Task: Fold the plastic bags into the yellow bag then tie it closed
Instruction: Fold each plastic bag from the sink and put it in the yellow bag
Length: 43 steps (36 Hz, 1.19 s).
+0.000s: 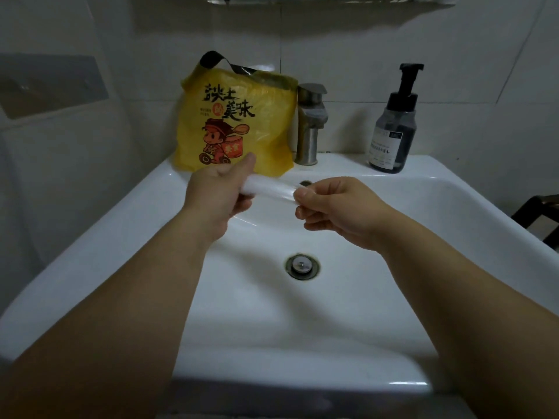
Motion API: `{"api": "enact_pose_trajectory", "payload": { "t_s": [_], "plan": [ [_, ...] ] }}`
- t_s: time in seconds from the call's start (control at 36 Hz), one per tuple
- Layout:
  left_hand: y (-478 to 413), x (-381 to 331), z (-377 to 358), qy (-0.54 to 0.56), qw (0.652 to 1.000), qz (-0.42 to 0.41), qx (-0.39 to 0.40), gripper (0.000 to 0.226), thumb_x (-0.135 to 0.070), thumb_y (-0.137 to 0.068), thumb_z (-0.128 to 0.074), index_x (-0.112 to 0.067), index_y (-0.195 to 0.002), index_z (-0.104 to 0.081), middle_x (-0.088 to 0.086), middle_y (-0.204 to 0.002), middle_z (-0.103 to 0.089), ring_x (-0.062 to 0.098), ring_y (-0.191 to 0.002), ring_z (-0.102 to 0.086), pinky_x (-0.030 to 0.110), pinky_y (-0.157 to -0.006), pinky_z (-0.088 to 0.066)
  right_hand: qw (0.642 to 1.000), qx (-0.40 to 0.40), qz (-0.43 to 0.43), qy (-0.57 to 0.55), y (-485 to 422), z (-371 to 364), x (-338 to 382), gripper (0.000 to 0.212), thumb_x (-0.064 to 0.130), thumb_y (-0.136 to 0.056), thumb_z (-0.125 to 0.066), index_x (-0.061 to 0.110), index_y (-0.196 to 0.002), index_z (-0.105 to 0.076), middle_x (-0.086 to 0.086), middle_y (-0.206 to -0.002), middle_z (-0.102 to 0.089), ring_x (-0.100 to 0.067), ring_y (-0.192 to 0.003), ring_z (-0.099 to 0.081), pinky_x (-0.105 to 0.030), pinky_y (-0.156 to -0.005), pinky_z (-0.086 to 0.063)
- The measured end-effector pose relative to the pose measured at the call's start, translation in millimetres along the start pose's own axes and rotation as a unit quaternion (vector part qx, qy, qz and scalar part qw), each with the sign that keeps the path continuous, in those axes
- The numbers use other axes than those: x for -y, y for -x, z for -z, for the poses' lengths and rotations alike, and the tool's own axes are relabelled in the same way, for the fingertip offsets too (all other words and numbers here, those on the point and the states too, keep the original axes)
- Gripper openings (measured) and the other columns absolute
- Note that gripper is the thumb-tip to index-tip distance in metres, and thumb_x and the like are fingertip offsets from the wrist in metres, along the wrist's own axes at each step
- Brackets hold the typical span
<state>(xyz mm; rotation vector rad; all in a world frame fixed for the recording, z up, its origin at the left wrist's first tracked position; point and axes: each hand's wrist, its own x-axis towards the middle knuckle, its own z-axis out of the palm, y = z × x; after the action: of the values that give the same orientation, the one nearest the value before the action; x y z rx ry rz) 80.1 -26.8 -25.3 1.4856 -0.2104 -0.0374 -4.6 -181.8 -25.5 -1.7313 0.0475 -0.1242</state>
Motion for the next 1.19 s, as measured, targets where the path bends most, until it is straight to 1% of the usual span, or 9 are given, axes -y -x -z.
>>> {"api": "enact_pose_trajectory", "payload": {
  "t_s": [0.14, 0.39, 0.53, 0.69, 0.86, 0.92, 1.03, 1.14, 1.19],
  "plan": [
    [0.5, 2.5, 1.3, -0.160, 0.981, -0.103, -0.044, 0.040, -0.043, -0.091, -0.062, -0.014, -0.065, -0.053, 0.001, -0.056, -0.052, -0.002, -0.035, -0.048, 0.011, -0.038, -0.038, 1.000, 0.002, -0.005, 0.012, -0.2, -0.2, -1.2, 0.017, 0.020, -0.093, -0.059, 0.007, -0.086, -0.067, -0.002, -0.072, -0.066, -0.015, -0.071, -0.060, -0.027, -0.071, -0.054],
    [3.5, 2.5, 1.4, -0.208, 0.962, -0.163, -0.064, 0.047, -0.042, -0.094, -0.057, 0.002, -0.076, -0.058, 0.003, -0.055, -0.050, -0.003, -0.038, -0.051, 0.010, -0.036, -0.036, 0.998, 0.019, -0.052, 0.022, 2.1, -1.0, 0.3, 0.020, 0.027, -0.093, -0.057, 0.010, -0.100, -0.066, -0.004, -0.089, -0.067, -0.017, -0.074, -0.057, -0.028, -0.069, -0.055],
    [8.9, 5.7, 1.1, -0.229, 0.956, -0.176, -0.049, 0.054, -0.044, -0.093, -0.058, 0.010, -0.084, -0.061, 0.010, -0.062, -0.056, -0.003, -0.040, -0.054, 0.010, -0.038, -0.036, 0.993, 0.017, -0.067, -0.099, 4.7, -1.6, 0.3, 0.092, 0.054, -0.067, -0.064, 0.018, -0.146, -0.034, -0.007, -0.135, -0.046, -0.018, -0.071, -0.060, -0.029, -0.064, -0.054],
    [12.1, 0.4, 0.9, -0.210, 0.969, -0.128, -0.030, 0.055, -0.049, -0.092, -0.055, 0.004, -0.087, -0.066, 0.006, -0.063, -0.062, 0.001, -0.042, -0.057, 0.008, -0.042, -0.040, 0.999, -0.003, -0.043, -0.004, 5.2, -5.4, 4.2, 0.014, 0.008, -0.092, -0.059, 0.002, -0.104, -0.064, -0.009, -0.082, -0.061, -0.011, -0.060, -0.054, -0.019, -0.055, -0.049],
    [-12.6, -30.9, 9.9, -0.210, 0.972, -0.106, -0.013, 0.031, -0.046, -0.097, -0.049, -0.020, -0.096, -0.065, -0.003, -0.089, -0.065, 0.022, -0.092, -0.064, 0.039, -0.084, -0.056, 0.996, -0.068, -0.001, 0.065, -17.3, 2.5, 38.1, 0.008, 0.014, -0.094, -0.057, 0.013, -0.090, -0.063, -0.008, -0.087, -0.060, -0.017, -0.073, -0.053, -0.026, -0.062, -0.047],
    [-23.2, -42.1, 14.2, -0.227, 0.967, -0.113, -0.029, 0.019, -0.037, -0.096, -0.053, -0.024, -0.103, -0.065, -0.009, -0.095, -0.065, 0.017, -0.096, -0.061, 0.033, -0.083, -0.052, 0.990, -0.121, 0.018, 0.070, -30.6, 3.1, 51.3, 0.011, 0.012, -0.094, -0.056, 0.017, -0.084, -0.061, -0.012, -0.090, -0.058, -0.020, -0.076, -0.052, -0.028, -0.065, -0.046],
    [-47.0, -64.0, 19.8, -0.280, 0.948, -0.147, -0.025, 0.035, -0.023, -0.095, -0.058, -0.018, -0.130, -0.056, -0.004, -0.120, -0.058, 0.009, -0.096, -0.057, 0.015, -0.066, -0.047, 0.976, -0.194, 0.057, 0.083, -61.6, 3.1, 75.9, 0.024, 0.007, -0.092, -0.052, -0.011, -0.105, -0.061, -0.013, -0.081, -0.050, -0.023, -0.069, -0.046, -0.032, -0.059, -0.040],
    [-76.1, -94.2, 23.9, -0.384, 0.895, -0.226, -0.036, 0.052, -0.017, -0.088, -0.063, -0.019, -0.138, -0.049, 0.004, -0.136, -0.049, 0.022, -0.124, -0.049, 0.027, -0.095, -0.039, 0.959, -0.237, 0.098, 0.118, -93.1, 9.5, 99.7, 0.014, 0.015, -0.091, -0.053, 0.015, -0.092, -0.067, -0.006, -0.078, -0.062, -0.024, -0.071, -0.059, -0.037, -0.069, -0.052],
    [-95.7, -112.8, 24.3, -0.413, 0.876, -0.248, -0.020, 0.061, -0.018, -0.088, -0.064, -0.020, -0.144, -0.041, 0.006, -0.145, -0.040, 0.024, -0.132, -0.040, 0.027, -0.100, -0.034, 0.952, -0.256, 0.108, 0.126, -114.8, 13.2, 113.6, 0.021, 0.017, -0.093, -0.053, 0.016, -0.111, -0.063, -0.002, -0.087, -0.063, -0.022, -0.078, -0.064, -0.039, -0.075, -0.058]
  ]
}}
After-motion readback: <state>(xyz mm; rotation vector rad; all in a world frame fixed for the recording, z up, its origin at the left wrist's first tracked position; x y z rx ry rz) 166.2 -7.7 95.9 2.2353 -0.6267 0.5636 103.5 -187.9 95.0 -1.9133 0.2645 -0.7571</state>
